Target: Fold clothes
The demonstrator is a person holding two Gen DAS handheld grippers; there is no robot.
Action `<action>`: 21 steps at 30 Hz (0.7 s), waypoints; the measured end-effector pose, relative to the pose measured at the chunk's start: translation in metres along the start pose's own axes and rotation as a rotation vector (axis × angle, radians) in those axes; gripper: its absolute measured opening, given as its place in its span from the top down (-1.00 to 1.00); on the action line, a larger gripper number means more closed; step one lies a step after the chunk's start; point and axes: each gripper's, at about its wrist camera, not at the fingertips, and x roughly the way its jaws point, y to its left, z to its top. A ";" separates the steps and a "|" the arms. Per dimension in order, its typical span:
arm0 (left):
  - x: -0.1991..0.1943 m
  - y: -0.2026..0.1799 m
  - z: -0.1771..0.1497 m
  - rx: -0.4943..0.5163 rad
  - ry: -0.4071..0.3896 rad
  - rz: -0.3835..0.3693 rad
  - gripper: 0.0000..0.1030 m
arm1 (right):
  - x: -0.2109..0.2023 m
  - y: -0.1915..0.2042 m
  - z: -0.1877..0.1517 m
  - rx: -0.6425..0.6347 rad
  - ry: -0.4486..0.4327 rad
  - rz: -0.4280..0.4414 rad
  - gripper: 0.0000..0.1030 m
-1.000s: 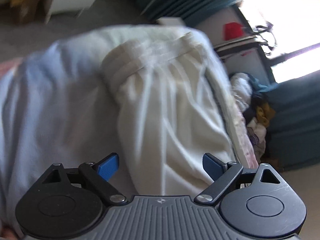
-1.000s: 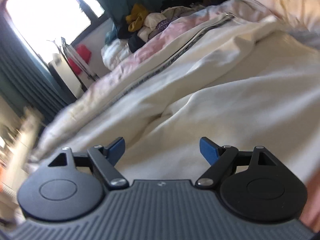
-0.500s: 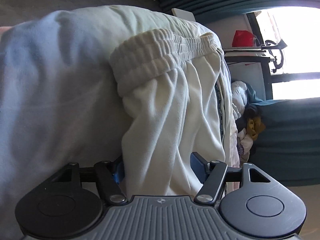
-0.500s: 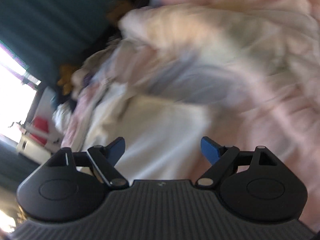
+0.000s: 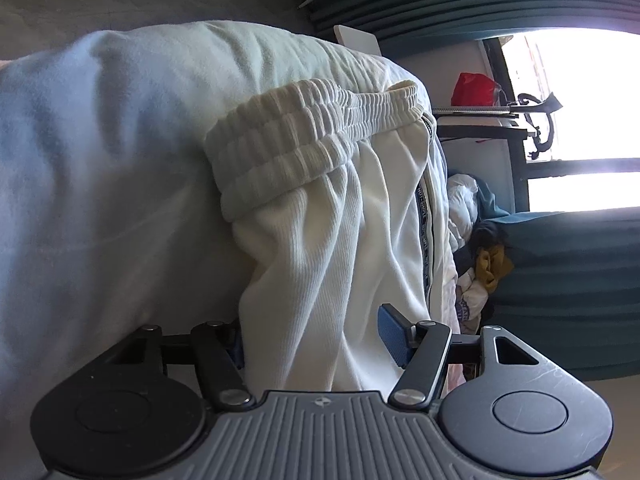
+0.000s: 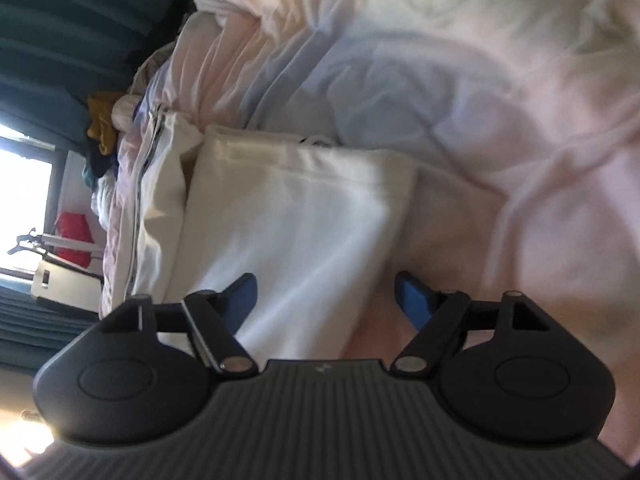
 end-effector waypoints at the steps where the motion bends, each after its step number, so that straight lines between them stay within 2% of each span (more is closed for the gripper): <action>1: 0.001 0.000 0.001 -0.002 -0.001 -0.001 -0.23 | 0.005 0.003 0.002 -0.014 -0.001 -0.004 -0.51; 4: 0.005 0.001 0.005 -0.010 -0.004 -0.001 -0.14 | 0.014 0.008 0.008 -0.018 -0.028 -0.010 -0.23; 6: 0.008 0.003 0.006 -0.023 -0.011 -0.009 -0.05 | 0.017 0.010 0.012 -0.020 -0.055 -0.010 0.19; 7: 0.008 0.003 0.006 -0.026 -0.020 -0.017 -0.02 | 0.018 0.012 0.013 -0.028 -0.068 -0.010 0.30; 8: 0.009 0.003 0.006 -0.030 -0.029 -0.025 0.10 | 0.019 0.014 0.014 -0.036 -0.082 -0.011 0.53; 9: 0.009 0.003 0.006 -0.033 -0.038 -0.033 0.26 | 0.019 0.015 0.014 -0.036 -0.106 -0.021 0.66; 12: 0.010 0.001 0.005 -0.033 -0.068 -0.062 0.71 | 0.013 0.017 0.011 -0.019 -0.159 -0.016 0.79; 13: 0.008 0.001 0.006 -0.031 -0.069 -0.074 0.71 | 0.009 0.019 0.010 -0.017 -0.177 -0.013 0.81; 14: 0.006 0.001 0.008 -0.031 -0.073 -0.089 0.85 | 0.004 0.021 0.009 -0.016 -0.196 -0.010 0.82; 17: -0.008 0.003 0.008 -0.024 -0.100 -0.127 0.89 | -0.012 0.030 0.006 -0.011 -0.249 -0.001 0.85; 21: -0.034 -0.005 0.000 0.035 -0.121 -0.155 0.91 | -0.043 0.045 0.006 -0.016 -0.300 0.031 0.86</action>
